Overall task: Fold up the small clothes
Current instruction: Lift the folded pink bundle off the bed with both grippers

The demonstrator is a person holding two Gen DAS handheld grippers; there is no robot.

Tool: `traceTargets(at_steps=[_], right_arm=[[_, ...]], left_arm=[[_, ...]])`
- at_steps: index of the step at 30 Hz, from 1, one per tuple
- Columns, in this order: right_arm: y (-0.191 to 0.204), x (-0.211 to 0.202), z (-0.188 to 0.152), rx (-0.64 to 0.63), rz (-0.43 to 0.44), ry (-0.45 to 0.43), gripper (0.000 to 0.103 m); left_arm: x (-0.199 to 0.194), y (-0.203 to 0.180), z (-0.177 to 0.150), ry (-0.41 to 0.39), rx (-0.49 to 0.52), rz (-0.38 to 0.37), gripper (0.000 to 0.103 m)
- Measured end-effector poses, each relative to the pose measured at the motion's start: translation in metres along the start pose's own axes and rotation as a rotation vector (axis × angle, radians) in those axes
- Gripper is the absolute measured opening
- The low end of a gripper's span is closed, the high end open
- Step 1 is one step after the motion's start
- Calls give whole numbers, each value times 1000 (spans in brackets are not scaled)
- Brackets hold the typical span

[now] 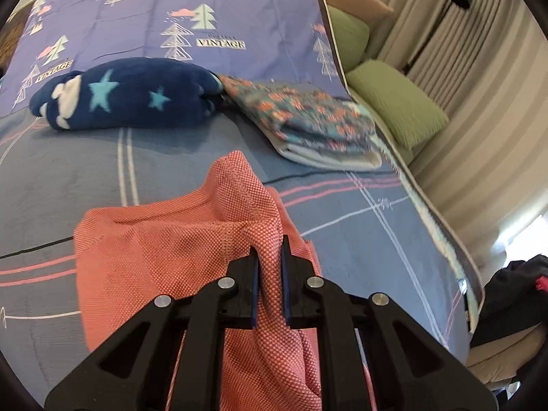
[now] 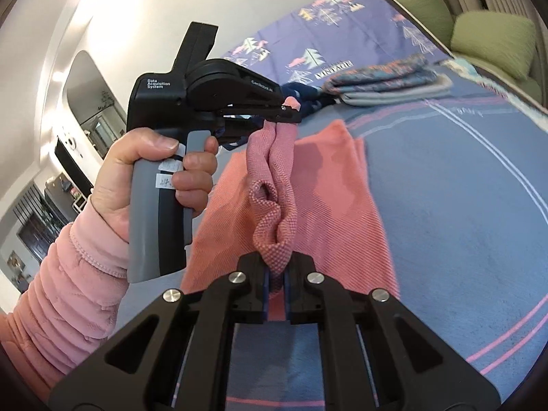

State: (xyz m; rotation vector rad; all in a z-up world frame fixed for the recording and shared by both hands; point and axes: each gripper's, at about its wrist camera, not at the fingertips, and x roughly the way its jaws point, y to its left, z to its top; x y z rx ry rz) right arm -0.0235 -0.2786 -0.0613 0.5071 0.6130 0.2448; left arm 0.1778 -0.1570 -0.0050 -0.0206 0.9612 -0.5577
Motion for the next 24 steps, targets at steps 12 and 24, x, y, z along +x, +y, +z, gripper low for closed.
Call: traceTargets(at_steps=[12, 24], right_arm=[[-17, -7, -5, 68, 27, 14, 6], [-43, -7, -12, 176, 20, 93, 15]], left_arm=[[31, -36, -5, 47, 105, 100, 11], [29, -60, -14, 41, 178, 45, 31]])
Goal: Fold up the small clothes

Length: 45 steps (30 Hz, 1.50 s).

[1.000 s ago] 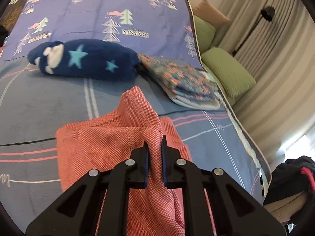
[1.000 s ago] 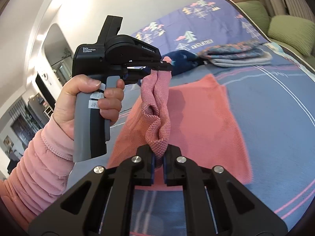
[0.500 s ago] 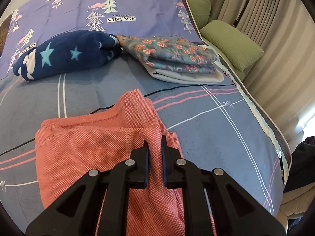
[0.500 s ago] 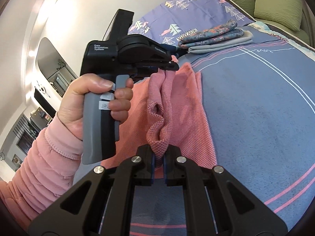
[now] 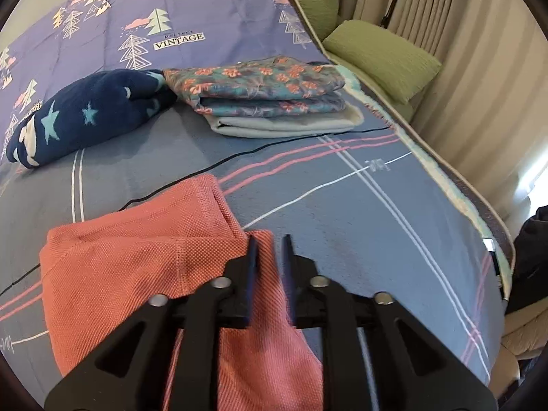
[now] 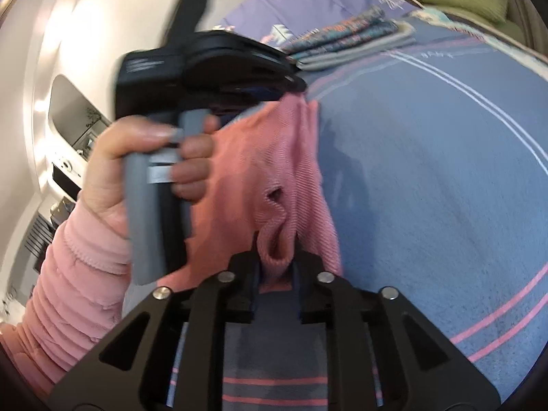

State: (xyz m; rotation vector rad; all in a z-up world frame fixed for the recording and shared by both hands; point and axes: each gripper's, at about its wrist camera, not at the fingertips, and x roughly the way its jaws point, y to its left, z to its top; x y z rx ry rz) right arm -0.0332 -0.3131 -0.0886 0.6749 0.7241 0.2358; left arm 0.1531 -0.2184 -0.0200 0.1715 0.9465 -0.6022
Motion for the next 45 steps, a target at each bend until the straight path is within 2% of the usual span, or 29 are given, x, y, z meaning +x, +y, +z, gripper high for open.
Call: traceTargets(at_steps=[2, 3, 7, 8, 9, 14, 17, 18, 19, 20, 24, 26, 28, 29, 30, 31, 33, 35, 36, 38, 39, 42, 44, 45], right_arm=[[-6, -3, 0, 14, 26, 10, 16], [-10, -5, 0, 20, 41, 16, 16], [-18, -8, -2, 40, 87, 29, 17], [-18, -9, -2, 40, 93, 29, 19], [-18, -10, -2, 36, 100, 29, 20], [-6, -6, 0, -22, 80, 51, 33], [1, -2, 3, -45, 59, 67, 34], [3, 0, 5, -46, 51, 68, 33], [5, 0, 8, -45, 37, 63, 23], [5, 1, 10, -43, 32, 58, 6], [17, -21, 24, -20, 101, -28, 6], [20, -28, 27, -28, 62, -51, 6], [10, -23, 28, -4, 6, -36, 6], [2, -19, 26, 14, -21, -15, 6], [-8, -9, 21, 35, -50, 36, 8], [-14, -3, 15, 45, -69, 78, 17], [-18, -6, 7, 46, -52, 63, 21], [-13, -16, 8, 13, -50, 44, 41], [-9, -25, 10, -21, -81, 0, 48], [-2, -34, 16, -76, -127, -44, 48], [1, -36, 19, -91, -125, -58, 47], [12, -31, 27, -133, -83, -51, 31], [22, -25, 34, -177, -57, -44, 14], [26, -22, 35, -195, -41, -45, 13]], left_arm=[[-16, 6, -2, -42, -19, -5, 49], [-27, 10, -4, -70, -26, 1, 52], [-63, 34, -23, -117, -64, 23, 56], [-71, 41, -31, -123, -72, 35, 60], [-81, 49, -44, -134, -76, 53, 64], [-120, 73, -108, -157, -57, 162, 65], [-143, 85, -148, -153, -54, 187, 68], [-150, 87, -161, -152, -56, 187, 71], [-157, 88, -174, -152, -61, 180, 74], [-162, 88, -184, -152, -62, 170, 78], [-162, 75, -212, -123, -6, 157, 78], [-152, 65, -219, -114, 41, 175, 78], [-143, 58, -220, -106, 59, 196, 78], [-137, 55, -220, -102, 73, 232, 78], [-131, 52, -219, -94, 89, 274, 78], [-124, 50, -219, -81, 110, 322, 78], [-119, 50, -220, -78, 122, 350, 78], [-122, 54, -221, -82, 111, 342, 78], [-124, 56, -221, -84, 102, 345, 78], [-128, 64, -221, -86, 76, 361, 78], [-131, 67, -221, -84, 60, 354, 78], [-138, 74, -227, -88, 8, 329, 78], [-139, 72, -229, -84, 10, 334, 78], [-140, 71, -231, -81, 20, 346, 78]])
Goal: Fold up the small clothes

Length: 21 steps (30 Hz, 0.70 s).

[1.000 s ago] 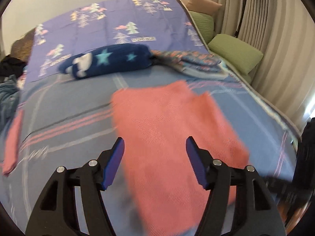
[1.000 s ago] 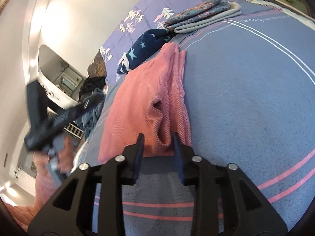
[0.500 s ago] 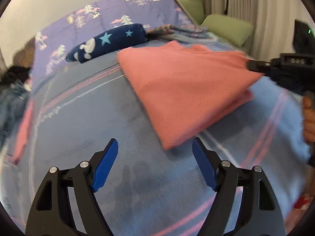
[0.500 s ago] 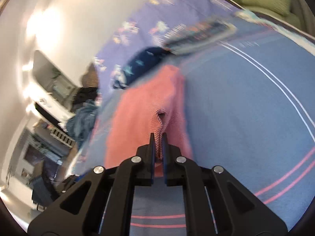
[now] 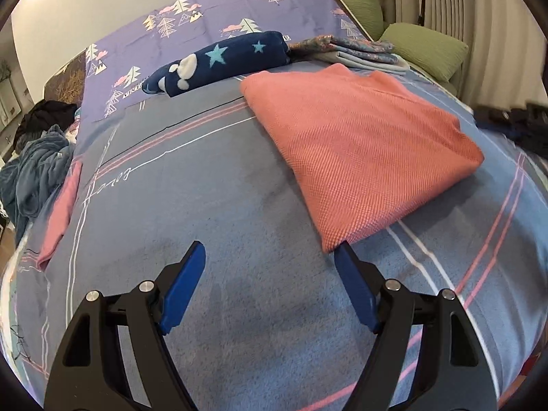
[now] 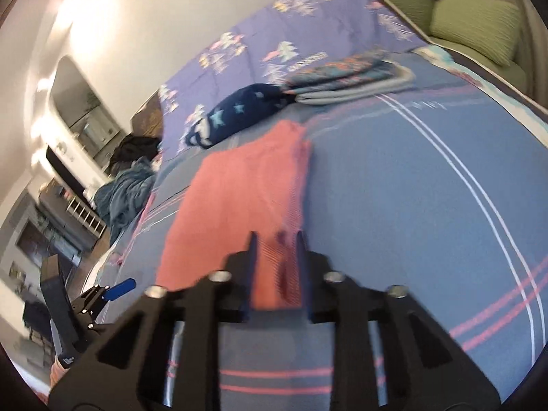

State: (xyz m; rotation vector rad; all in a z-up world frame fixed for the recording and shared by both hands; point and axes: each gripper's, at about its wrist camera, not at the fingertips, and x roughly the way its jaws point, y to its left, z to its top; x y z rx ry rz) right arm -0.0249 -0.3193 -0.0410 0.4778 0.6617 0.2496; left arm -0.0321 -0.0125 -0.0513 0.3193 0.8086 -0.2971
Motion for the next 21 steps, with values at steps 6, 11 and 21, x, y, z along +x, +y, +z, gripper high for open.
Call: traceTargets(at_steps=[6, 11, 21], right_arm=[[-14, 67, -5, 19, -96, 169, 0], [-10, 46, 0, 21, -64, 101, 6], [-21, 82, 6, 40, -60, 164, 0]], left_arm=[[-16, 8, 2, -8, -56, -97, 67], [-34, 10, 18, -110, -121, -331, 65], [53, -13, 45, 15, -153, -319, 52]])
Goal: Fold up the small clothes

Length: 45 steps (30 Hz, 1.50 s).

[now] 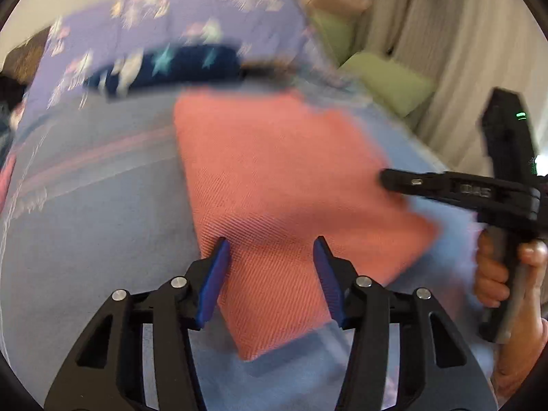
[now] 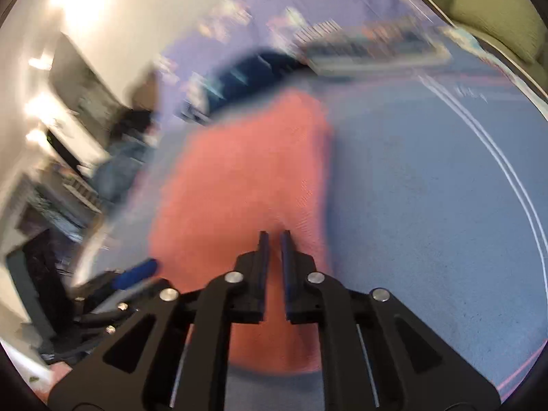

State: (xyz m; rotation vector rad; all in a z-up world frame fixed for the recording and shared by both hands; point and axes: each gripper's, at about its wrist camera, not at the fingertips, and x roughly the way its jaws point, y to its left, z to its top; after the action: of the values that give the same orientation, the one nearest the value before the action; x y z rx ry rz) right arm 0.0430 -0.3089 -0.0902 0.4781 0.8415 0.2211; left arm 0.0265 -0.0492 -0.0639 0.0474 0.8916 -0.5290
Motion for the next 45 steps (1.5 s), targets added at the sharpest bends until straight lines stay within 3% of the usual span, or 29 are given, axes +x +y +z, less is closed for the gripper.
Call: traceTargets(at_steps=[3, 7, 9, 10, 11, 13, 17, 22, 24, 26, 29, 41, 45], right_arm=[[-3, -10, 1, 8, 44, -12, 0], [-9, -17, 3, 26, 81, -9, 4], [-9, -23, 5, 13, 86, -14, 11], [-9, -26, 7, 10, 89, -16, 21], [-8, -29, 9, 9, 81, -20, 39], [-9, -36, 13, -11, 23, -56, 54], [-20, -34, 16, 1, 35, -38, 59], [-31, -19, 11, 38, 80, 19, 62], [-26, -17, 11, 0, 91, 30, 69], [-20, -14, 11, -30, 97, 47, 70], [-16, -8, 11, -59, 101, 63, 70], [-13, 6, 20, -73, 135, 93, 70], [-14, 15, 31, -103, 177, 132, 70]], left_arm=[[-10, 3, -1, -30, -16, -31, 52], [-19, -3, -4, -33, 26, 8, 52], [-26, -5, -1, -55, 37, 22, 53], [-29, -6, 2, -67, 39, 21, 53], [-32, -5, 5, -76, 35, 18, 53], [-34, -2, 12, -88, 29, 19, 63], [-23, 8, 13, -67, 3, 40, 66], [-2, 23, 12, -1, -74, 0, 67], [1, 28, 12, 10, -89, -41, 77], [1, 28, 11, 7, -94, -56, 79], [5, 29, 12, 15, -93, -100, 91], [14, 29, 21, 39, -82, -149, 94], [19, 33, 31, 38, -55, -206, 91]])
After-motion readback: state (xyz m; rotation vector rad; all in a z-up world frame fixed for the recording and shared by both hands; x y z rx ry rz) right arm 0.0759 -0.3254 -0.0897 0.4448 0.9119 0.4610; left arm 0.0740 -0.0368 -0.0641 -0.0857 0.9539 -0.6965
